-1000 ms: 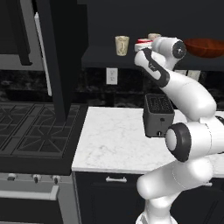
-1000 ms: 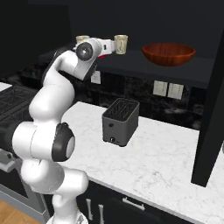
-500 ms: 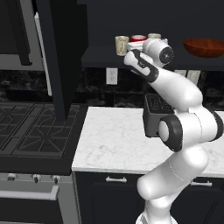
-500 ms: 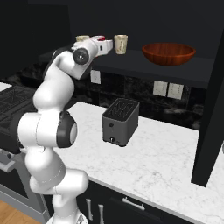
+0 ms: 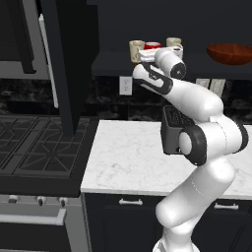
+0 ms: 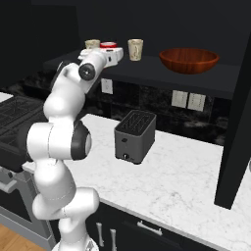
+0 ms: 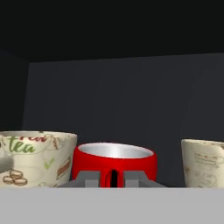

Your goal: Gather all objects into one cabinet and sort the glasses and bowls to opposite sides.

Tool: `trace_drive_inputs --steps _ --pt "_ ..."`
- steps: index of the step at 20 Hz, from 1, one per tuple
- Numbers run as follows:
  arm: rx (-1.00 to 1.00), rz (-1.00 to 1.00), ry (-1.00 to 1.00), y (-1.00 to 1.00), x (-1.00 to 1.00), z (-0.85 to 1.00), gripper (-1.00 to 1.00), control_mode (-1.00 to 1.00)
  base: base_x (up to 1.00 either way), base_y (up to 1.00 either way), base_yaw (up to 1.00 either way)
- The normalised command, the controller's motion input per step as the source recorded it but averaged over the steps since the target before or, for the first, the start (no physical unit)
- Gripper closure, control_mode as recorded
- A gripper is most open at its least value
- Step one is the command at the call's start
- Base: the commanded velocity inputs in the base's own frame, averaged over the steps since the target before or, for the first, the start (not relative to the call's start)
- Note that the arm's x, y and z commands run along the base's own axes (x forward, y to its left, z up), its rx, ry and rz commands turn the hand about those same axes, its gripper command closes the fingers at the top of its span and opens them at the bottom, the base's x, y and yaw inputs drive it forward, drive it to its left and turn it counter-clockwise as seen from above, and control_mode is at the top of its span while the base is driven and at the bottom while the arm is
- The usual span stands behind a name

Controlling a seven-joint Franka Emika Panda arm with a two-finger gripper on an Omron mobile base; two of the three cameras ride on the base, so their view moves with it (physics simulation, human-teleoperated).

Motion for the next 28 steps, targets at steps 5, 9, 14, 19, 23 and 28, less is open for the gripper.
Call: trace_drive_inputs --steps 5,9,14,19,23,28 --pt "0.00 0.00 0.00 0.00 0.00 0.00 -1.00 -1.00 0.00 0.00 0.00" --pt "0.00 0.00 -0.02 -0.02 -0.14 0.08 -1.00 -1.00 0.00 0.00 0.00" --pt "0.00 0.00 -0.17 -0.12 -0.71 0.39 -1.00 -1.00 0.00 0.00 0.00" --pt "-0.01 0.00 -0.15 -0.33 -0.96 0.21 -1.00 -1.00 0.00 0.00 0.00" --pt "-0.03 0.00 -0.02 -0.56 -1.00 0.00 -1.00 -1.00 0.00 0.00 0.00" --pt "-0.03 0.00 -0.02 -0.48 -1.00 -0.03 -1.00 -1.00 0.00 0.00 0.00"
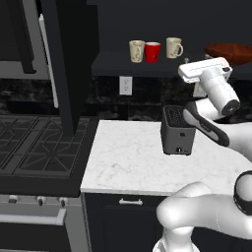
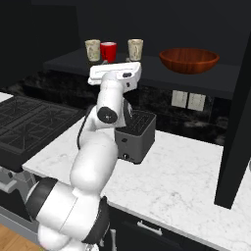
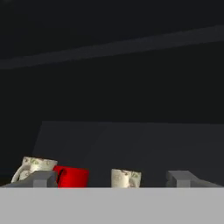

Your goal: Gather all objects into one cabinet and sort the glasses and bowls to opposite sides.

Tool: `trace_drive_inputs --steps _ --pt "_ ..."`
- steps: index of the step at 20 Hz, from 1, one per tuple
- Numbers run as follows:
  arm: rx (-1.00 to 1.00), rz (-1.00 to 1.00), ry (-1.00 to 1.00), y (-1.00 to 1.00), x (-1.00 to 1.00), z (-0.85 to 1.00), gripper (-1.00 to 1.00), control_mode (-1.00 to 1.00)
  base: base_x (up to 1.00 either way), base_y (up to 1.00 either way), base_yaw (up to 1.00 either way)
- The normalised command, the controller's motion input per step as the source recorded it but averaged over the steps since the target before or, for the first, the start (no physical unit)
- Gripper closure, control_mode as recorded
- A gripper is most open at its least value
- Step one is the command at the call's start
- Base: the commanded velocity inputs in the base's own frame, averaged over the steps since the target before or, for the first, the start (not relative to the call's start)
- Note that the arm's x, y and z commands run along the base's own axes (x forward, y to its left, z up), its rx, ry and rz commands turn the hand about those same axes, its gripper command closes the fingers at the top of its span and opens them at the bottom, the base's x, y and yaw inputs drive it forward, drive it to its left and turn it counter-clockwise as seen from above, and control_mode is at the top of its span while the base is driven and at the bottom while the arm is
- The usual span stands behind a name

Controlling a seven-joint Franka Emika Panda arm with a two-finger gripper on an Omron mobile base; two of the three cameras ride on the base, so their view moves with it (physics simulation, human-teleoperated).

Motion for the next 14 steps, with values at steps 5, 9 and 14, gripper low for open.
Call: trace_drive_inputs --steps 5,9,14 --pt "-0.08 0.00 0.00 -0.12 -0.77 -0.07 -1.00 -1.00 0.00 0.00 0.00" --pt "0.00 0.00 0.00 0.00 0.00 0.00 -1.00 -1.00 0.00 0.00 0.00" --pt "0.00 0.00 0.00 0.00 0.00 0.00 -1.00 -1.00 0.00 0.00 0.00"
